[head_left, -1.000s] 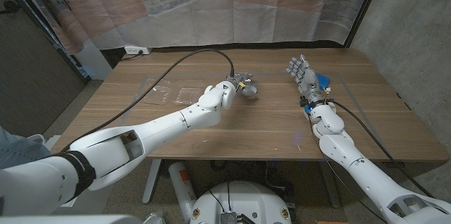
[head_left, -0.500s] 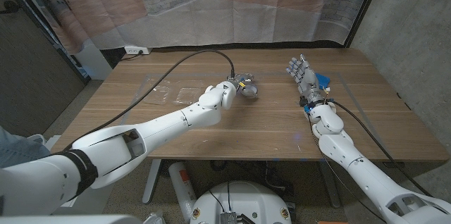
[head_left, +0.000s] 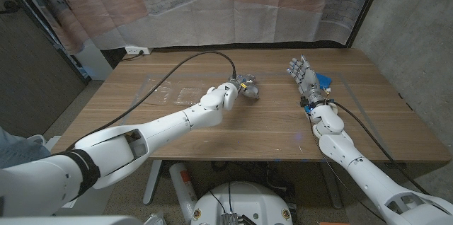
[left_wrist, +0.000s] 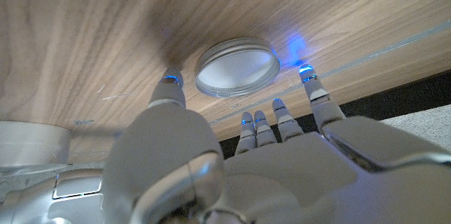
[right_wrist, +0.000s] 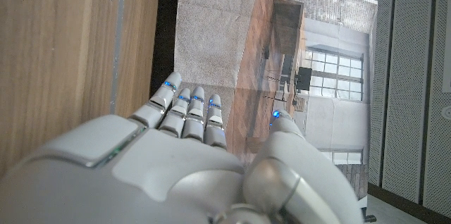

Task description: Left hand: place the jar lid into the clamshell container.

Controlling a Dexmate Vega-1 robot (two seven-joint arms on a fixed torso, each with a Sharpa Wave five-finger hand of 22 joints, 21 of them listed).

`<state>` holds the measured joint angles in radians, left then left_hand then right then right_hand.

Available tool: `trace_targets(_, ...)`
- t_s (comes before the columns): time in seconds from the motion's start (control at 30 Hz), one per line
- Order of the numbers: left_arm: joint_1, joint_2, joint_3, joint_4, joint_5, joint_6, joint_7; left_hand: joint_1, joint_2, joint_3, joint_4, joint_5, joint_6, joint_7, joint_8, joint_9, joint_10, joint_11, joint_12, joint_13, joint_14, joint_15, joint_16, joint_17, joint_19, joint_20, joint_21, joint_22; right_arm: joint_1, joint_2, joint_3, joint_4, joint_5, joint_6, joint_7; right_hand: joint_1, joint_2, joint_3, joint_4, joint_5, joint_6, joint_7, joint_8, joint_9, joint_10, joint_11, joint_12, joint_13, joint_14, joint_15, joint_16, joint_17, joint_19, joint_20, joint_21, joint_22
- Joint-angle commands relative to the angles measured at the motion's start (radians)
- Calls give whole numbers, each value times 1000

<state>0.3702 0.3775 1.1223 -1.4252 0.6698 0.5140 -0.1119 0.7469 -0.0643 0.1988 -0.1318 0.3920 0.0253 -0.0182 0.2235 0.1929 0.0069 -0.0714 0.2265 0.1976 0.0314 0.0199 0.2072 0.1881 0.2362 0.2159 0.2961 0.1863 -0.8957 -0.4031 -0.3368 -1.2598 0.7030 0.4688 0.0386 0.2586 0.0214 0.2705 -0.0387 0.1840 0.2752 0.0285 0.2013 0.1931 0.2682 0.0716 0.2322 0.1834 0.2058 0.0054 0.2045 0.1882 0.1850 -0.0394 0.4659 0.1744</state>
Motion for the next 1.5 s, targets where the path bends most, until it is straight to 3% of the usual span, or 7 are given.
trace_targets(0.03,-14,-21,21,28,1,10,3,18,3,4,-5,-2,13,-2,9,3,6,-5,5,4,15,1,6,3,18,0,4,0,8,8,2,26,12,10,19,-1,10,-1,-6,0,6,1,0,1,7,0,-4,4,7,-4,-1,4,11,-11,-4,3)
trace_targets(0.3,-21,-32,32,41,0,9,7,36,9,9,-9,-5,30,-2,13,3,19,-5,8,4,25,-7,7,4,31,0,3,-1,12,11,7,39,20,17,29,-1,10,-2,-6,0,6,0,0,1,8,0,-4,4,7,-4,-2,4,12,-10,-7,3)
trace_targets(0.7,-28,-47,42,59,-3,14,15,108,34,32,-24,-14,84,4,24,4,59,-14,14,4,68,-33,13,3,82,-3,6,-3,13,12,13,49,30,20,40,-2,11,-2,-7,0,6,0,0,1,9,-1,-5,4,7,-2,-3,4,15,-11,-11,3)
trace_targets(0.9,-32,-56,47,69,-5,19,19,167,55,53,-30,-28,108,0,25,5,98,-21,21,4,111,-54,20,3,139,-6,15,-3,16,13,13,55,32,20,43,-2,11,-3,-8,0,6,0,-1,1,8,-5,-6,4,8,-3,-3,4,18,-11,-14,4)
trace_targets(1.3,-37,-75,54,90,-18,27,31,307,114,111,-34,-99,167,8,29,8,165,-30,22,6,214,-71,38,17,306,-12,52,-4,23,13,14,60,31,17,46,-2,12,-4,-10,0,5,0,-1,1,9,0,-7,4,13,-3,-2,4,24,-10,-18,4)
trace_targets(1.5,-38,-81,56,97,-25,30,40,372,141,142,-37,-144,190,9,30,11,191,-26,22,8,252,-72,46,27,359,-31,62,-5,27,16,12,67,31,18,50,-3,12,-4,-10,0,5,0,-1,1,9,2,-7,5,14,-4,-1,5,25,-10,-20,4)
